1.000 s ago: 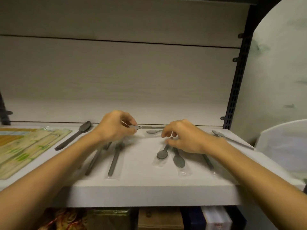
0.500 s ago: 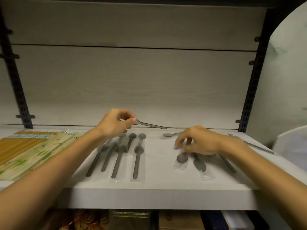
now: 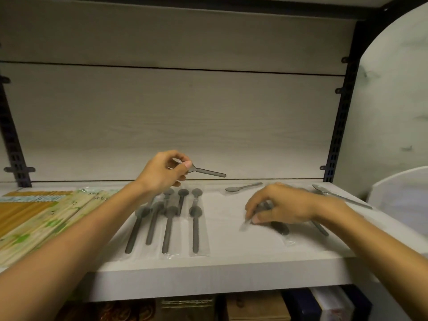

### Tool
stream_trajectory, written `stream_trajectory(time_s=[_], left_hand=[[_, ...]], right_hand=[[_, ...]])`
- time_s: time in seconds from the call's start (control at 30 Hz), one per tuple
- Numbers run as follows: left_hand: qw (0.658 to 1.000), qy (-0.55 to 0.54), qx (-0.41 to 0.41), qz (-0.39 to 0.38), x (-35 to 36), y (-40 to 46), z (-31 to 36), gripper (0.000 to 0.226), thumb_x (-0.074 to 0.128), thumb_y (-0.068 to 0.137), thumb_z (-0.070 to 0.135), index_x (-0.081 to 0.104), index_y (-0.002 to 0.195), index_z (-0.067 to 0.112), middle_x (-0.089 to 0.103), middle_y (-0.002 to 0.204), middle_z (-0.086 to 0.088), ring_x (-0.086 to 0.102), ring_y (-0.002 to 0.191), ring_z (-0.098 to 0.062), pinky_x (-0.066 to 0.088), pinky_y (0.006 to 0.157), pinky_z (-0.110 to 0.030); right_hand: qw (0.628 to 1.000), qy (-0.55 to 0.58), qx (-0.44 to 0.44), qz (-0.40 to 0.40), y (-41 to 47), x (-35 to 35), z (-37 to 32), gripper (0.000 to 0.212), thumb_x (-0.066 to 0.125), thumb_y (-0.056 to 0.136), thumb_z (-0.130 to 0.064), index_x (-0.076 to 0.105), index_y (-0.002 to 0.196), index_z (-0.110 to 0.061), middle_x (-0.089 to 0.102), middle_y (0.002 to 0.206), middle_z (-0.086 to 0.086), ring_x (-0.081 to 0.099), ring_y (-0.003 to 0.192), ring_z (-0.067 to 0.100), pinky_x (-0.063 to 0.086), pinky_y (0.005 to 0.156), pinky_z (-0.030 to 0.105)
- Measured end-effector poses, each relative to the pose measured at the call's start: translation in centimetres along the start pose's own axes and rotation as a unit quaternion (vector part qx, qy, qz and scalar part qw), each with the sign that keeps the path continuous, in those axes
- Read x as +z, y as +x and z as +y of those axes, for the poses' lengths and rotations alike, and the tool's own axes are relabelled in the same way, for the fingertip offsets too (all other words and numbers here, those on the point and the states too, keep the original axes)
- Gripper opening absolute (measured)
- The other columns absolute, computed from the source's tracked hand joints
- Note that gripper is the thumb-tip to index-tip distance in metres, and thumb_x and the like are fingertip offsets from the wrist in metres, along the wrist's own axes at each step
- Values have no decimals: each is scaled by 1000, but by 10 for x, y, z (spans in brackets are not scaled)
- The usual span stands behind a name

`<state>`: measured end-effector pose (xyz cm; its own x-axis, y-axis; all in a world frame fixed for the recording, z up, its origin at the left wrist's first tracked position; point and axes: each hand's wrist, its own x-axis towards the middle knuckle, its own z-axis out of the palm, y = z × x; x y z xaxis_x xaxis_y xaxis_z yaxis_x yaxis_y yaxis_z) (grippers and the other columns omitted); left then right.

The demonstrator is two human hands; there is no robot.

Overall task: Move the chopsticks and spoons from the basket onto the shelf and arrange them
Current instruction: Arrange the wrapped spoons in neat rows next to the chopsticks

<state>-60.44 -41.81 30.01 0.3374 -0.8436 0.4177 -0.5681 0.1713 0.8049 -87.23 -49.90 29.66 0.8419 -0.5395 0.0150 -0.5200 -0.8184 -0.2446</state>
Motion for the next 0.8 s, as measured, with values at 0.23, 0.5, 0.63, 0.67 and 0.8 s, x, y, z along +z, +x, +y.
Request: stream_trajectory(time_s=[0.23,0.5,0.63,0.67,0.8], left_hand=[[994,-97,-14,42,-6,11,-4,5,64,90,10,61,90,6,60,76,-12,66,65,-24,60,61,-30],[979,-189,-65,39,4,31,-11,15,65,89,18,61,93,4,63,87,-13,69,59,-15,59,67,-22],[958,-264,-115,2,5,39,-13,26,71,84,14,61,105,3,69,99,-17,71,76,-21,57,85,-27],[951,-282,-127,-17,6,41,-12,30,72,82,9,59,109,3,70,99,-17,71,78,-21,57,83,-27],[946,-261,-185,-60,13,50,-8,32,72,79,-3,59,106,7,72,85,-13,70,65,-13,56,59,-18]], right_hand=[[942,174,-101,268,11,-3,-15,13,66,90,-23,72,99,-29,67,100,-7,63,92,6,53,84,29],[850,365,-139,353,35,-14,-42,14,64,90,-10,67,104,-12,67,73,2,61,61,11,53,61,24],[856,403,-59,317,51,-8,-35,28,67,89,-12,57,115,-9,62,63,4,56,58,14,50,51,25],[861,412,-33,298,55,-5,-32,31,67,89,-13,52,117,-11,62,65,7,56,58,16,50,50,25],[865,445,46,225,67,13,-23,30,65,91,-13,43,110,-18,62,63,6,55,49,14,47,43,26]])
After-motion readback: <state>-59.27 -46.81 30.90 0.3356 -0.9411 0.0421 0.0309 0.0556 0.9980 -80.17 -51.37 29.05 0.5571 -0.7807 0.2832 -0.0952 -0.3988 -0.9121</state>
